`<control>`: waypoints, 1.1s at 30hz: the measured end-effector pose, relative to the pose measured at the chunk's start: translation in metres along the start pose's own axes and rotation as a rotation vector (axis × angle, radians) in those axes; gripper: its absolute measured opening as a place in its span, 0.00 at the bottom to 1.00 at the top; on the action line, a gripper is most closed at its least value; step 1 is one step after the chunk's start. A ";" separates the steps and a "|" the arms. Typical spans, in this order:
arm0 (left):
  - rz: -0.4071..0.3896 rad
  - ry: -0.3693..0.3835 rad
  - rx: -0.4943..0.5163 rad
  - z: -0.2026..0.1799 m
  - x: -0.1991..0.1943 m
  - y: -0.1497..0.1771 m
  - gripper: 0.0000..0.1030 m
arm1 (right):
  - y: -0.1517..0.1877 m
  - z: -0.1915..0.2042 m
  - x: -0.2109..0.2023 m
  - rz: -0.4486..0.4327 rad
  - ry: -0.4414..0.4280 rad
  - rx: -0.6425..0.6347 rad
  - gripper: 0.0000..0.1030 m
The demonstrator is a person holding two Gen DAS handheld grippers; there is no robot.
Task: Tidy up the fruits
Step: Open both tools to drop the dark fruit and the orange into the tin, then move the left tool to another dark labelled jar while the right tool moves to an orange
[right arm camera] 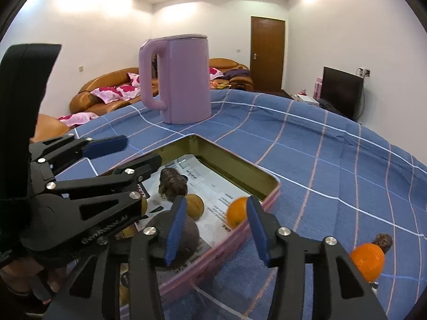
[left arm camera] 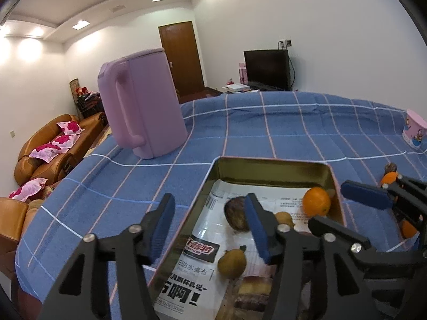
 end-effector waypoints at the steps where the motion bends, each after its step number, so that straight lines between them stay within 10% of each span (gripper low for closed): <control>1: -0.003 0.003 -0.004 -0.001 -0.002 0.000 0.60 | 0.001 -0.001 -0.002 -0.001 0.001 0.003 0.51; 21: -0.066 0.139 0.030 -0.073 -0.059 0.005 0.74 | 0.076 -0.093 -0.118 0.015 0.268 0.184 0.51; 33: -0.048 0.157 0.080 -0.104 -0.059 0.005 0.76 | 0.079 -0.091 -0.093 0.120 0.186 0.211 0.51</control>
Point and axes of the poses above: each gripper's, at about its wrist camera, not at the fingertips, and x roughly the way its jaws point, z to its left, y to its underside, the point moved 1 cm from there along x, roughly the way its jaws point, and after that the axes turned 5 degrees about -y, right-handed, at the moved point
